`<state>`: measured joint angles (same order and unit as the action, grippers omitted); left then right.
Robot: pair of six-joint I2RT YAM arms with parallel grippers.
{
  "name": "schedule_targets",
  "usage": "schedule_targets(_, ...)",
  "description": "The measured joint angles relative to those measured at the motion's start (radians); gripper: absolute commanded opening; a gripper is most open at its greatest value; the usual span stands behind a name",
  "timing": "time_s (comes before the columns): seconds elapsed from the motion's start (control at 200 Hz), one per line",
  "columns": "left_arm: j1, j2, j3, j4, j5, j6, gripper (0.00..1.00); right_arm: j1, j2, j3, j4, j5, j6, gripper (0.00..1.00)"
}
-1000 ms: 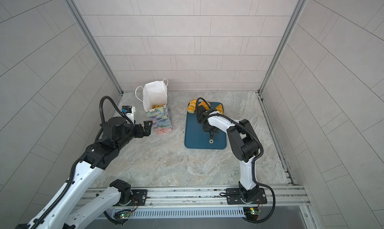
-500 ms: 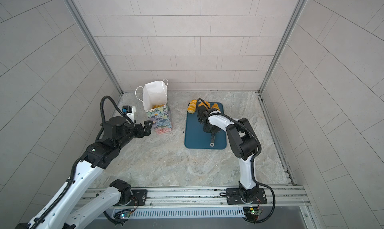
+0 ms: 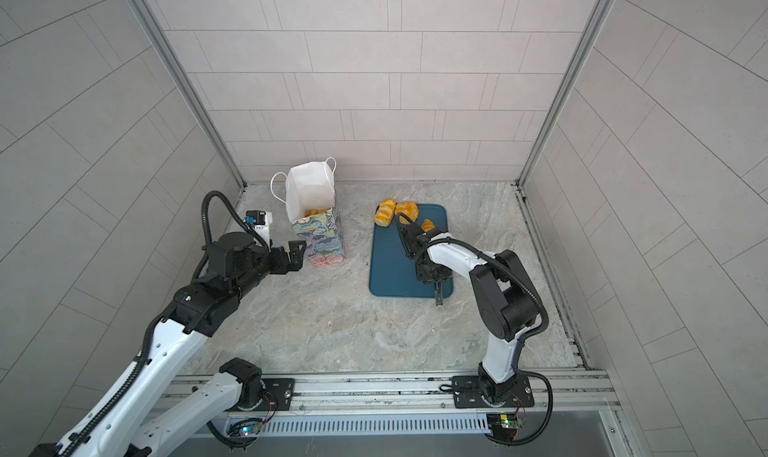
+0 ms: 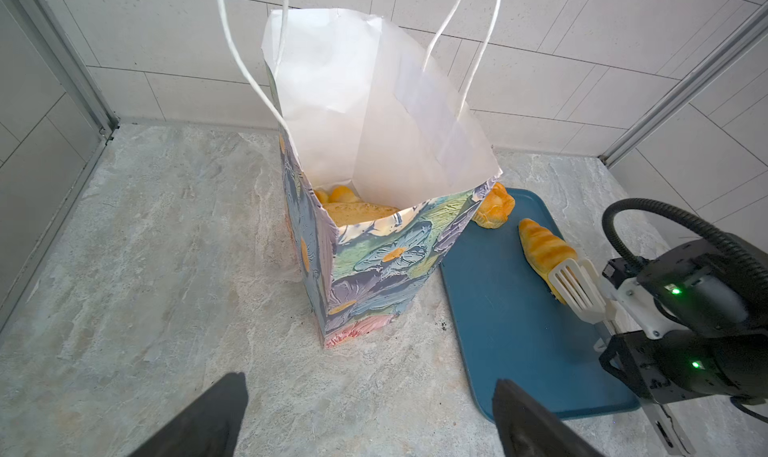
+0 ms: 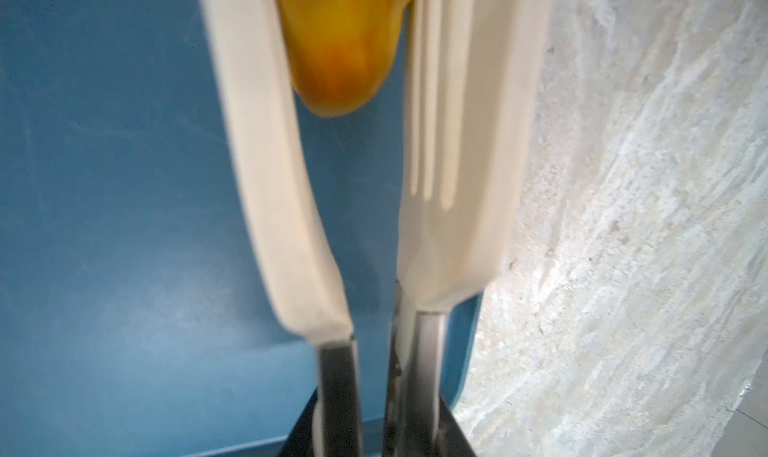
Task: Place the fake bread into the paper bag
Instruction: 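Close the tongs with the right gripper on the striped croissant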
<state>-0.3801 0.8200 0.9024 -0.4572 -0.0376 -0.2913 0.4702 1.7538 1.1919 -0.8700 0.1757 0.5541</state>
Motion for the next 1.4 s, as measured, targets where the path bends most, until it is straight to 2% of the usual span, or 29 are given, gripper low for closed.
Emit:
schedule_targets(0.29,0.000,0.003,0.000,0.004,0.014,-0.007,1.00,-0.018,-0.043,-0.005,-0.048,-0.033,-0.097,0.39)
schedule_targets(0.455,0.000,0.003,0.000,0.004,0.015,-0.008,1.00,-0.031,-0.043,-0.005,-0.060,-0.037,-0.124,0.45)
schedule_targets(0.916,0.000,0.004,0.000,0.004,0.016,-0.015,1.00,-0.038,-0.043,0.020,-0.069,-0.037,-0.116,0.55)
schedule_targets(1.206,0.000,0.005,0.000,0.003,0.016,-0.015,1.00,-0.039,-0.004,0.070,-0.066,-0.032,-0.108,0.55)
schedule_targets(1.401,0.000,0.004,0.000,0.003,0.015,-0.015,1.00,-0.050,0.023,0.074,-0.063,-0.035,-0.115,0.45)
